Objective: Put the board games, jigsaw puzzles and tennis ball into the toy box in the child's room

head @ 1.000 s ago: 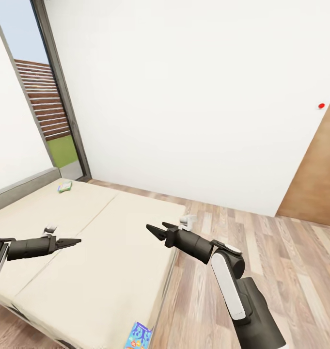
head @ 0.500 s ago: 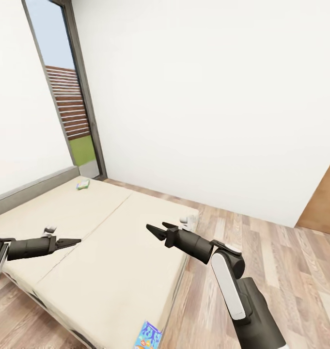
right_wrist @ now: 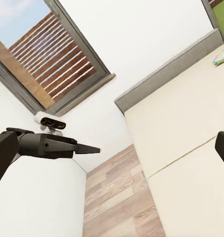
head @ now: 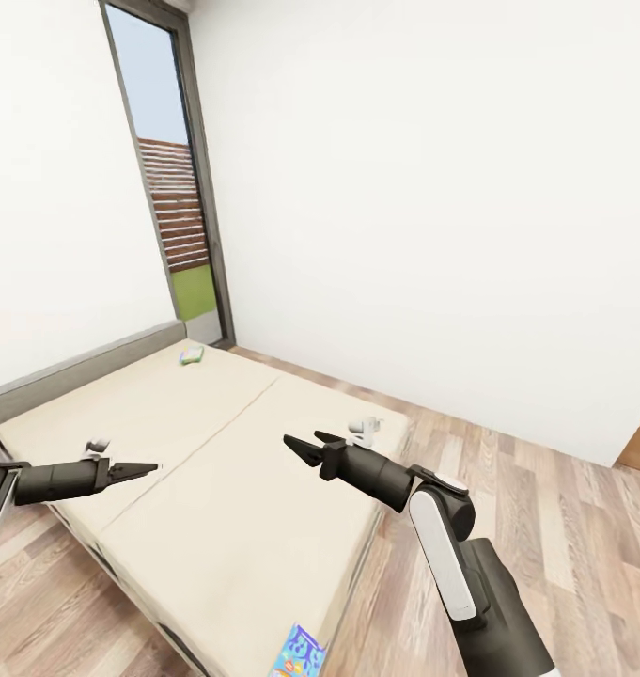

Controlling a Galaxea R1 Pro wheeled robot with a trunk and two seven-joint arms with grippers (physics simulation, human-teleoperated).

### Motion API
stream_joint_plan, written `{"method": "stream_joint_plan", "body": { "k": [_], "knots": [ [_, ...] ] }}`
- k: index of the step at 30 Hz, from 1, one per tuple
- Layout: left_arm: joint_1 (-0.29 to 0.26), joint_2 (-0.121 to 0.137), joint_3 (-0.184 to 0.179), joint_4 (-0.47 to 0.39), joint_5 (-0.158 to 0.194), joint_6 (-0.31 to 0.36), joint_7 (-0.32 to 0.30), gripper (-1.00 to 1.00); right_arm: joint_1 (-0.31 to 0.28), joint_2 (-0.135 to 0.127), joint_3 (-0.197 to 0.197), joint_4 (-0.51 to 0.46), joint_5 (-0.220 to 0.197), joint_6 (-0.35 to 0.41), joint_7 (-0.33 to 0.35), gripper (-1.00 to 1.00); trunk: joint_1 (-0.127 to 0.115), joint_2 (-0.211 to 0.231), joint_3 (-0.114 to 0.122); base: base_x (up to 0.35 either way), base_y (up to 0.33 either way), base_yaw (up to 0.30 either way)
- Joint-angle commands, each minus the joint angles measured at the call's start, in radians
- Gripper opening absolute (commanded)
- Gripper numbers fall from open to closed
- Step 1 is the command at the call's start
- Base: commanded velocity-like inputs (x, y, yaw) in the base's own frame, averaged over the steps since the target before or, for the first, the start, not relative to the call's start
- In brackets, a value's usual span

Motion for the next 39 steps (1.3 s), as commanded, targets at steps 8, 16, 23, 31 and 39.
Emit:
{"method": "stream_joint_plan", "body": {
  "k": [8, 16, 23, 31, 39],
  "knots": [
    [-0.001, -0.005, 0.003, -0.001, -0.011, 0.011, -0.008, 1.00, -0.001, 0.000, -0.001, -0.001, -0.004, 0.007, 0.000, 1.00, 0.000, -0.002, 0.000, 0.000, -0.003, 0.061],
    [-0.001, -0.007, 0.003, -0.001, -0.012, 0.011, -0.008, 1.00, -0.001, 0.001, -0.001, -0.001, -0.004, 0.008, -0.003, 1.00, 0.000, -0.002, -0.005, 0.000, 0.000, 0.035],
    [-0.001, -0.009, 0.003, -0.001, -0.012, 0.011, -0.008, 1.00, -0.001, 0.002, -0.001, -0.001, -0.004, 0.008, -0.004, 1.00, 0.000, -0.002, -0.014, 0.000, -0.016, 0.108],
    [-0.001, -0.009, 0.003, -0.001, -0.012, 0.011, -0.008, 1.00, -0.001, 0.002, -0.001, -0.001, -0.003, 0.008, -0.003, 1.00, 0.000, -0.002, -0.026, 0.000, -0.083, 0.157],
    [-0.001, -0.009, 0.003, -0.001, -0.012, 0.011, -0.008, 1.00, -0.001, 0.001, -0.001, -0.001, -0.004, 0.007, -0.001, 1.00, 0.000, -0.002, -0.032, 0.000, -0.024, 0.124]
  ]
}}
